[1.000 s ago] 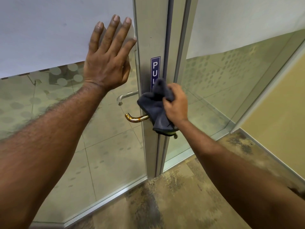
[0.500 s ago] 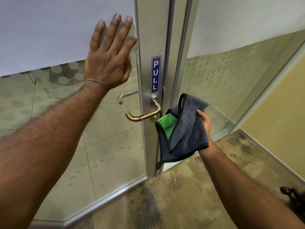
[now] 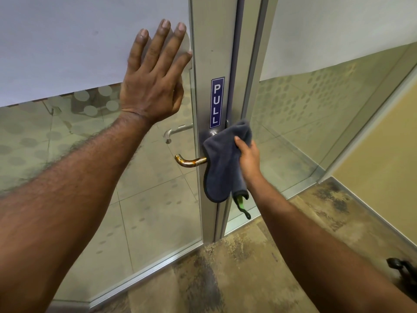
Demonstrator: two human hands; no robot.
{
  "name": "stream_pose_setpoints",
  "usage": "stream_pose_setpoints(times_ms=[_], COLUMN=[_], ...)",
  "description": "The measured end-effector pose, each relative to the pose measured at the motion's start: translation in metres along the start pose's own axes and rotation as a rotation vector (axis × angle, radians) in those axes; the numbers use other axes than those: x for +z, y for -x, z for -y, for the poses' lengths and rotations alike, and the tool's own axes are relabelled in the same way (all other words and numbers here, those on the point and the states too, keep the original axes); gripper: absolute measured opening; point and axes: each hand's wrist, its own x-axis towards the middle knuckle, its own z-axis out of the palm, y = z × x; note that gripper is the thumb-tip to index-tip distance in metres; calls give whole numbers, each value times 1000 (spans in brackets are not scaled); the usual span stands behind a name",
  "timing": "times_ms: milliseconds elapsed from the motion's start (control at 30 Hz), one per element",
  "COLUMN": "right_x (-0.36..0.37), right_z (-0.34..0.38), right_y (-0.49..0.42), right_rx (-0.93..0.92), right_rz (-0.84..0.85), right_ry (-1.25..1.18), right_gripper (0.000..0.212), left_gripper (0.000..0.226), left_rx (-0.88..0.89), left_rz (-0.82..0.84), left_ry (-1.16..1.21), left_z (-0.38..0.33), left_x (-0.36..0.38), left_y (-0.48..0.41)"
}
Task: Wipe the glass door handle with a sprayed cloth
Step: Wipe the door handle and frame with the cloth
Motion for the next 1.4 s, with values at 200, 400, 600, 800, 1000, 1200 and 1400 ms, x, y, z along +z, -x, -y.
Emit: stream_pose_setpoints(times_ms=[200, 400, 600, 800, 1000, 1200, 1400], right_x=[26, 2, 10, 15, -4, 33, 2], right_z=[-16, -23, -2, -21, -24, -19, -37], right_y=[18, 20, 2, 22, 17, 9, 31], right_rx=[-269, -445, -93, -391, -330, -227, -528], right_rz=[114, 232, 128, 214, 226, 80, 167], right_ry=[491, 672, 464, 745, 626, 695, 767], right_gripper=[54, 43, 47, 54, 44, 57, 52], left_gripper=[47, 46, 46, 45, 46, 45, 46], left_rx=[9, 15, 14, 14, 17, 13, 9], left_rz=[-26, -57, -66, -73, -65, -52, -45], left_ry=[0, -15, -3, -21, -24, -13, -4], left_z=[0, 0, 0, -1, 1, 0, -1], left_x=[0, 2, 1, 3, 4, 2, 1], left_y=[-1, 0, 0, 0, -1, 0, -1])
